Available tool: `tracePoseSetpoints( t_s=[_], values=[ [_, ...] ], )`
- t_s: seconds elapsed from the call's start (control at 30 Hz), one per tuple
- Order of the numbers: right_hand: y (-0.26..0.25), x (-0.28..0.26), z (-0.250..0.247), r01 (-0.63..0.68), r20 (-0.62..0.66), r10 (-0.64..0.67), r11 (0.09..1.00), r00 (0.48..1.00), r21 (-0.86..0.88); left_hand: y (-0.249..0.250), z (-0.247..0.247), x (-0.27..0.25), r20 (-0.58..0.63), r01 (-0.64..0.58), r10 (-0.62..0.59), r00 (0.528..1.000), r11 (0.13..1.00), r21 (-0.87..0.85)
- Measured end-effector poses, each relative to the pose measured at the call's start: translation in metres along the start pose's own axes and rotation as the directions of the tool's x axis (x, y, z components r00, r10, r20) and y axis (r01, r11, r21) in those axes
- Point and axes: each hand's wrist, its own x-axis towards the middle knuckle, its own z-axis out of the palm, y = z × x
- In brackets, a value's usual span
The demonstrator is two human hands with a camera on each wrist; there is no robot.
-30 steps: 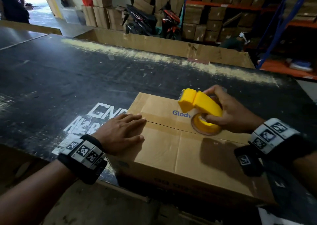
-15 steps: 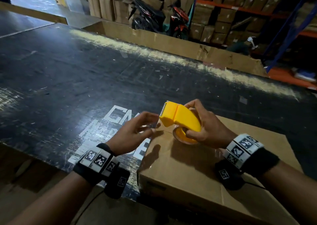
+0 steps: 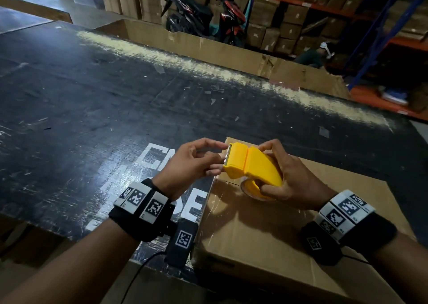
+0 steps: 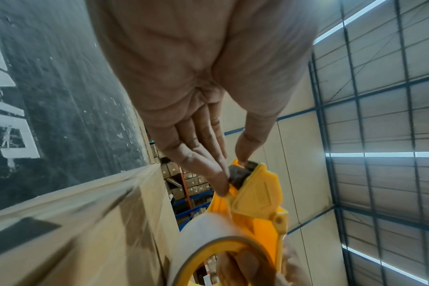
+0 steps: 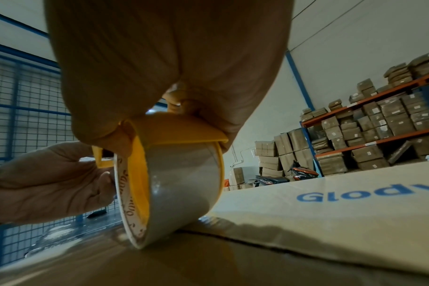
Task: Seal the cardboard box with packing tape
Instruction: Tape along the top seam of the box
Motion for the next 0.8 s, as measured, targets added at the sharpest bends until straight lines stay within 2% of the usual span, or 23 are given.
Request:
tracePoseSetpoints(
  t_s=[0.1,0.23,0.43,0.67,0.8],
  values=[
    [-0.001,0.0,0.0,0.003,-0.004,-0.003,1.0,1.0,-0.009,0.002,-0.004,0.003,0.01,0.01,-0.01,1.0,1.0,-0.023],
    [-0.003,0.0,0.001,0.004,-0.003,-0.005,1.0,1.0,-0.031,0.006,-0.006,0.004,-0.002,0.025,-0.025,1.0,0.999,0.035],
    [-0.003,0.002,0.003,-0.011,0.007,0.011,0.999,1.0,-0.034,0.004,-0.01,0.01,0.008,0.113,-0.112,0.994,0.993,-0.041],
    [-0.009,0.005,-0.003,0.021,0.058,-0.02,0.999,0.998,-0.028,0.007,-0.014,0.01,-0.005,0.127,-0.127,0.992,0.991,0.038],
    [-0.013,0.002,-0.013,0.054,0.08,-0.047,0.994,0.996,-0.091,0.008,-0.021,0.011,-0.037,0.124,-0.124,0.992,0.992,0.008]
  ],
)
